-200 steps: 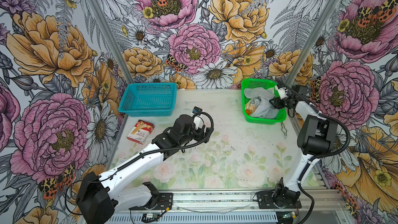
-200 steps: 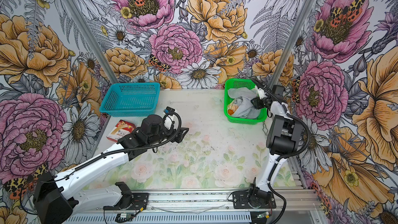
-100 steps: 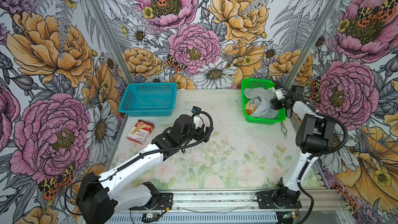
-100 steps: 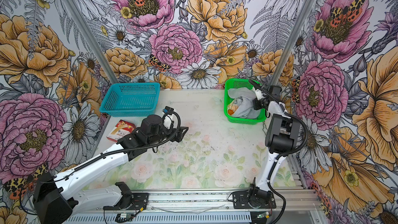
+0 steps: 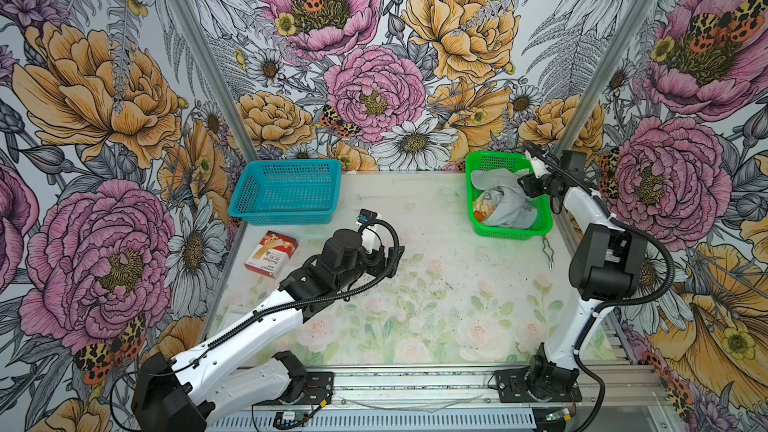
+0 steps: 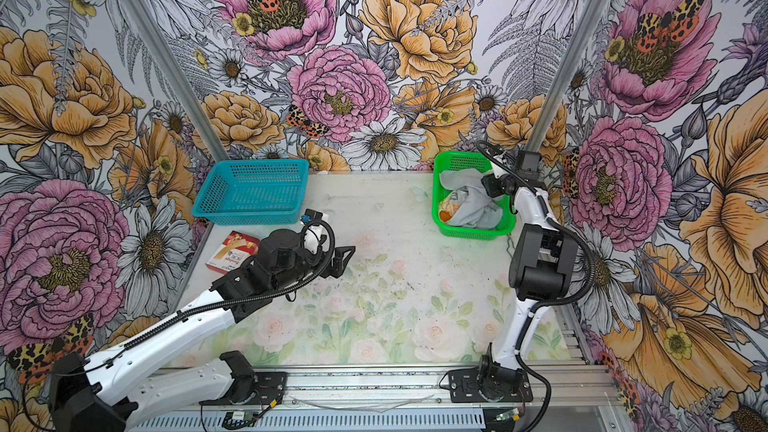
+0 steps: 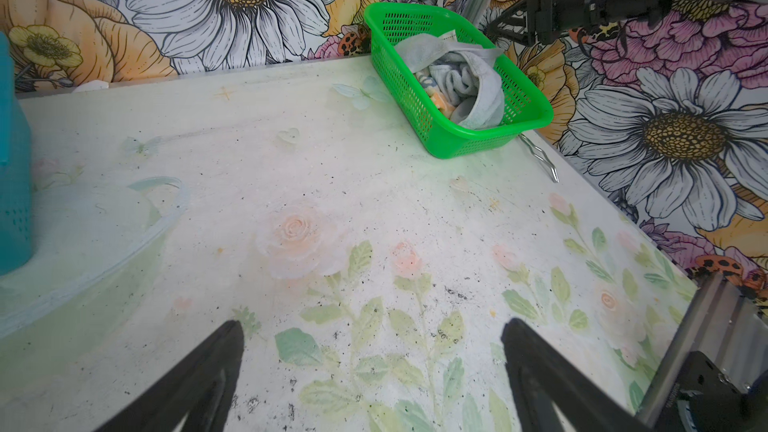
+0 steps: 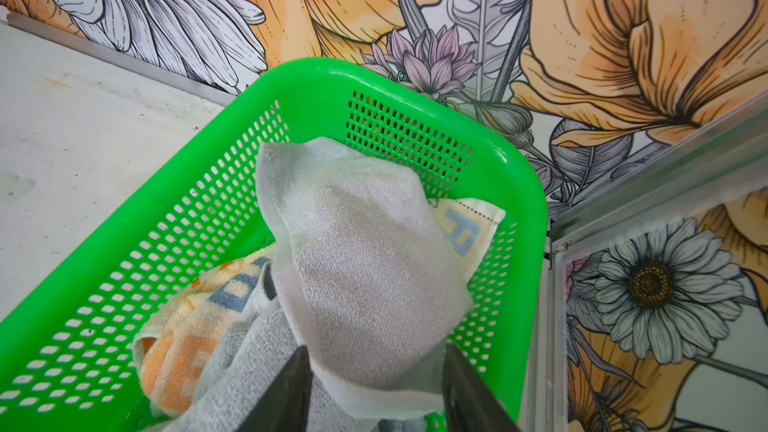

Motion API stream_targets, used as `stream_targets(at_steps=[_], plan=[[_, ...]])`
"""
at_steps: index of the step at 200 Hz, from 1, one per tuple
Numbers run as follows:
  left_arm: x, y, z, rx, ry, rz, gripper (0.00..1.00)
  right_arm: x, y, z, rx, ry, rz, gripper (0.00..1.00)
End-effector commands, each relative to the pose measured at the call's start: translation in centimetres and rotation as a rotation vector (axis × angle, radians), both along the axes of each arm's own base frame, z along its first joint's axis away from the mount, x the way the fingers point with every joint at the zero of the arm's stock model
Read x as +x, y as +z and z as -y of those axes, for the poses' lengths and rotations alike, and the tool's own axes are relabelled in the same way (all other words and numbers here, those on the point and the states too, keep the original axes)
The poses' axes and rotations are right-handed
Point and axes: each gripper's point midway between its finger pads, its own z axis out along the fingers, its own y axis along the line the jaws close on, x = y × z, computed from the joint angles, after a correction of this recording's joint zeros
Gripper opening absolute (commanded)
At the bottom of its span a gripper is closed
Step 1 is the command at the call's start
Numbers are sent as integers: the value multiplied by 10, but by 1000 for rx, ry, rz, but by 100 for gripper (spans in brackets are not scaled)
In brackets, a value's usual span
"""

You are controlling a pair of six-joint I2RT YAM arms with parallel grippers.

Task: Fold and stack the towels
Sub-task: 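Lower the right gripper into the basket and grasp the grey towel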

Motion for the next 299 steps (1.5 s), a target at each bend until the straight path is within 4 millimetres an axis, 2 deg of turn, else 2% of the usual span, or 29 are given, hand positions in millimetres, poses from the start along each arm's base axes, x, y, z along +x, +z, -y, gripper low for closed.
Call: stream_targets(at_steps=[1,23,34,46,78,102,141,161,186,221,242,256,274,299], plan=[[5,2,-7,-27,39,4,98,3,12,0,21,58,37,64],[11,3,-5,-18,46,-9,98,6,11,13,238,90,30,67],[13,6,-4,-14,48,-13,98,8,10,19,321,104,31,80],[15,6,-1,-11,44,-18,98,10,4,20,336,116,26,85],[22,-3,8,8,34,-43,98,11,-5,15,381,144,5,86],[22,-6,15,11,19,-57,98,3,-20,14,356,144,-22,86],[22,-6,15,16,14,-52,98,-10,-49,12,313,132,-81,85],[21,-4,15,11,12,-50,98,-11,-61,13,258,125,-101,85],[20,-4,13,1,20,-53,98,-5,-66,11,210,109,-110,83],[19,-2,12,-4,25,-46,98,2,-64,5,192,95,-114,68],[19,0,12,-4,24,-41,98,4,-63,1,192,95,-114,48],[19,1,12,-5,24,-40,98,5,-59,-1,194,96,-110,44],[19,0,12,-3,22,-41,98,5,-54,-5,186,99,-103,34],[17,0,10,-8,22,-40,98,4,-34,-12,161,104,-71,8]])
